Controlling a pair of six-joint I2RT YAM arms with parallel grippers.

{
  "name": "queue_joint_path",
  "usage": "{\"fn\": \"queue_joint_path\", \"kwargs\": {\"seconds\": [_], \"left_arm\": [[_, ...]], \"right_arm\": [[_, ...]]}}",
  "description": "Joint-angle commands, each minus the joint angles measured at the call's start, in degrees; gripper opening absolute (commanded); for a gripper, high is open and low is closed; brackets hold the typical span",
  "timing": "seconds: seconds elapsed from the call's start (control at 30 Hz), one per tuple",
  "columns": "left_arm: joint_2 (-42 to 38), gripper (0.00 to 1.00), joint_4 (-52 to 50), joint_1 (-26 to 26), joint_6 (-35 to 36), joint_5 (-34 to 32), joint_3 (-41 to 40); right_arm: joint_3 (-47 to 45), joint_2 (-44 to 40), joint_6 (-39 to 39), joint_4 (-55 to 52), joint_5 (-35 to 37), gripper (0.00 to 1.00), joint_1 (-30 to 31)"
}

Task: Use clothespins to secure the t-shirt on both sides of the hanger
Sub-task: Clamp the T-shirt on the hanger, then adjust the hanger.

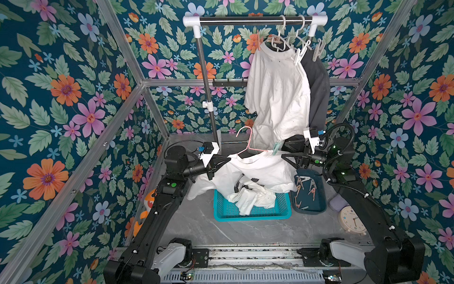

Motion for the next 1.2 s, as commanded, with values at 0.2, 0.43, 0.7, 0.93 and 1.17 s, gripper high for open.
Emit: {"fn": "queue_joint_path", "kwargs": {"seconds": [0.2,0.43,0.7,0.93,1.17], "left_arm": [[2.1,0.00,4.5,-1.3,-1.8,3.2,1.2],[2.4,0.00,-2.1,-1.9,2.9,2.7,5.0],[2.0,0.00,-7.6,-1.9,6.3,3.1,6.5],[0.9,0.00,-8.5,-1.9,7.1,2.6,6.4],[1.5,0.00,-7.9,-1.9,6.4,3.2,6.8]], "right_arm": [[8.9,-2.6,-12.0,-20.5,3.8,0.90,3.7],[4.9,-3.0,-19.1,-25.0,8.6,0.92,2.1],[0.5,-4.2,-19.0,-20.9,7.9,0.92,0.5],[0.7,-0.6,-18.3,-16.5,6.5,0.92,-1.6],[3.5,5.2,-14.7,-12.8,-3.3,0.82,-1.5]]}}
